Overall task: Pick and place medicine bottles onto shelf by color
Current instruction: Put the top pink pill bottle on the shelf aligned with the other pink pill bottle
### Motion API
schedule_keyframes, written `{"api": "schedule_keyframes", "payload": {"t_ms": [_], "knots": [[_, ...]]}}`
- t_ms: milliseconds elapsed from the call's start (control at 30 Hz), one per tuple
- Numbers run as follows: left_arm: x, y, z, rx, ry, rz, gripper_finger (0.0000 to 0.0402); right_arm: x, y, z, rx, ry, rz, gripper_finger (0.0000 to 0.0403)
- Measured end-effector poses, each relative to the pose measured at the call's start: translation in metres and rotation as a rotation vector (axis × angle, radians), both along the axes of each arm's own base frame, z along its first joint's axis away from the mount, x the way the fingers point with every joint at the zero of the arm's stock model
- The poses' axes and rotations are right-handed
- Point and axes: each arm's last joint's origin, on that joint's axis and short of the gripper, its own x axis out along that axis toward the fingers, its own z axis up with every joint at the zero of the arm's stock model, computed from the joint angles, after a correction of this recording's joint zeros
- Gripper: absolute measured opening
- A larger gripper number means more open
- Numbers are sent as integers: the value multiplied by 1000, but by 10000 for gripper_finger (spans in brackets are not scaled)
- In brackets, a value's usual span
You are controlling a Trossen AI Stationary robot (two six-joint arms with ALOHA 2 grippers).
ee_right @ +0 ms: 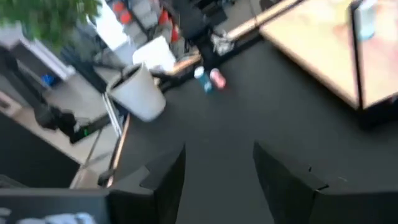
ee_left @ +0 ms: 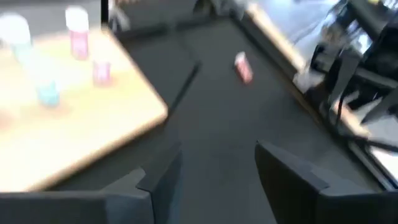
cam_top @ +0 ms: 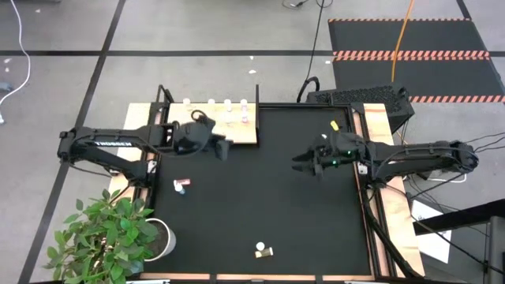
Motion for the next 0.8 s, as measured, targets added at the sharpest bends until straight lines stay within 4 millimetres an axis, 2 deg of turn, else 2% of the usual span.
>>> {"api": "schedule_keyframes", "payload": {"t_ms": [100, 233, 300, 433, 633, 800], "knots": [[-7, -12, -6, -46, 75, -26, 176, 4, 12, -3, 10, 14, 12, 168], [-21, -17, -13, -57, 227, -63, 148, 10, 27, -8, -8, 37, -43, 152], [-26, -18, -15, -117, 257, -80, 135, 13, 32, -10, -7, 57, -54, 146], [-30, -23, -12, -221, 241, -144, 115, 28, 47, 0, -23, 54, -40, 140], [-37, -50, -14, -305, 310, -323, 80, 69, 71, 24, -129, 38, -28, 139], [-50, -78, -21, -327, 436, -364, 49, 110, 100, 30, -160, 76, 6, 139]]}}
